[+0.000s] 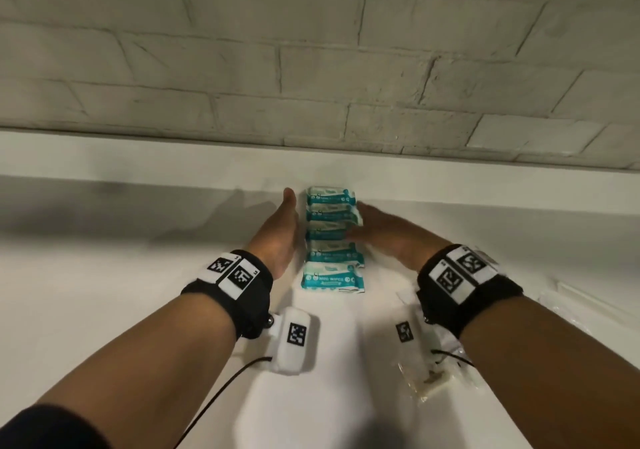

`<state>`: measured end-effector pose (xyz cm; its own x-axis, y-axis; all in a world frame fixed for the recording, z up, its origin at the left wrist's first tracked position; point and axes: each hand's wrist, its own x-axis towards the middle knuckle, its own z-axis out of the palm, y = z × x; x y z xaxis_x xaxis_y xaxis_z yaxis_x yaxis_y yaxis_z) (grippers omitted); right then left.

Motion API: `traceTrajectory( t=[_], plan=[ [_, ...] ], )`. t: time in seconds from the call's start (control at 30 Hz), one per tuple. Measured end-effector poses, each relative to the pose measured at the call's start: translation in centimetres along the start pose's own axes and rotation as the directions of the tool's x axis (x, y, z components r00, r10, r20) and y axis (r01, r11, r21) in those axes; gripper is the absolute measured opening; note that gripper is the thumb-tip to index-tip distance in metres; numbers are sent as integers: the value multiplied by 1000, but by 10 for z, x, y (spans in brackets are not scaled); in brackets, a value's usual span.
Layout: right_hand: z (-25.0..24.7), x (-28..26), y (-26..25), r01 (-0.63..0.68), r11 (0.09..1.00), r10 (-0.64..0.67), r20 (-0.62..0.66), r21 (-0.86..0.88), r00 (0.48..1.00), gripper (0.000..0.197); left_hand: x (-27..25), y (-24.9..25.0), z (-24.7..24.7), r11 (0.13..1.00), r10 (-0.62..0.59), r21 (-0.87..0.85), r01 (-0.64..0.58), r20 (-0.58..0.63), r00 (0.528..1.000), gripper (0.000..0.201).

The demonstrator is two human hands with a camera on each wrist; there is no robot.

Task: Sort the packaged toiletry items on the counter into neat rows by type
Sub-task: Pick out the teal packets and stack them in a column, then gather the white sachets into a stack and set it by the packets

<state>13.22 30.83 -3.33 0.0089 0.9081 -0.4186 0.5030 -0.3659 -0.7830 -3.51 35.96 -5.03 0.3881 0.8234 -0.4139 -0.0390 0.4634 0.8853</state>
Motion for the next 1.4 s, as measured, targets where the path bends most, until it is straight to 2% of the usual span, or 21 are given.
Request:
traceTrajectory(
  t=[0.07,0.13,0.23,0.3,0.43,0.53,0.6,0.67,0.77,0.83,0.87,0.93,0.97,1.03,1.13,1.2,1.27,1.33,1.4],
  plan=[
    [-12,12,-1,-46,990,61,-110,133,992,77,7,9,2,1000,-8,1,8,-13,1000,64],
    [-15,23,0,-60,986,78,-108,157,991,76,16,12,3,1000,-18,21,18,6,1000,58],
    [-11,35,-6,-36,996,38,-25,76,999,47,28,13,3,998,-47,38,45,46,998,69],
    [-10,33,-9,-28,997,29,-15,76,999,42,30,11,0,998,-44,55,41,72,996,74],
    [-35,17,1,-95,993,86,-113,-74,990,62,32,11,-4,993,-12,114,16,-33,999,73],
    [-65,-15,12,-98,959,68,-120,-265,990,53,31,10,-16,977,-59,202,74,-77,995,83],
    [-82,-46,23,-114,885,87,-80,-451,993,49,22,12,-16,970,-79,226,93,-74,994,85],
    [-91,-78,42,-171,760,175,-55,-628,983,53,16,13,-14,959,-66,271,83,-72,995,84],
    [-85,-114,74,-194,658,300,16,-728,954,66,-2,12,2,908,26,419,20,-103,994,83],
    [-77,-137,92,-159,667,318,85,-728,944,69,-19,8,25,827,136,550,-116,4,991,77],
    [-74,-144,100,-132,699,288,108,-703,952,66,-30,6,40,753,179,629,-193,87,980,70],
    [-74,-167,114,-100,779,188,78,-619,979,59,-53,-2,72,540,214,783,-309,227,950,53],
    [-74,-179,119,-102,810,143,25,-578,989,57,-61,-7,86,446,195,820,-358,301,933,50],
    [-70,-208,129,-102,815,94,-44,-570,995,55,-80,-22,116,268,63,870,-414,413,908,50],
    [-56,-251,146,19,739,115,154,-673,981,53,-101,-49,146,-25,-160,917,-399,390,907,57],
    [-55,-270,162,40,709,127,184,-704,975,53,-113,-66,154,-104,-218,925,-366,338,916,56],
    [-68,-283,178,1,737,92,102,-676,991,50,-131,-76,159,-145,-224,917,-373,337,915,47],
    [-88,-295,192,-31,777,46,7,-629,999,44,-143,-82,161,-141,-192,905,-400,372,908,37],
    [-109,-308,205,-67,798,28,-74,-599,997,37,-151,-88,158,-92,-124,921,-379,367,922,43]
  ],
)
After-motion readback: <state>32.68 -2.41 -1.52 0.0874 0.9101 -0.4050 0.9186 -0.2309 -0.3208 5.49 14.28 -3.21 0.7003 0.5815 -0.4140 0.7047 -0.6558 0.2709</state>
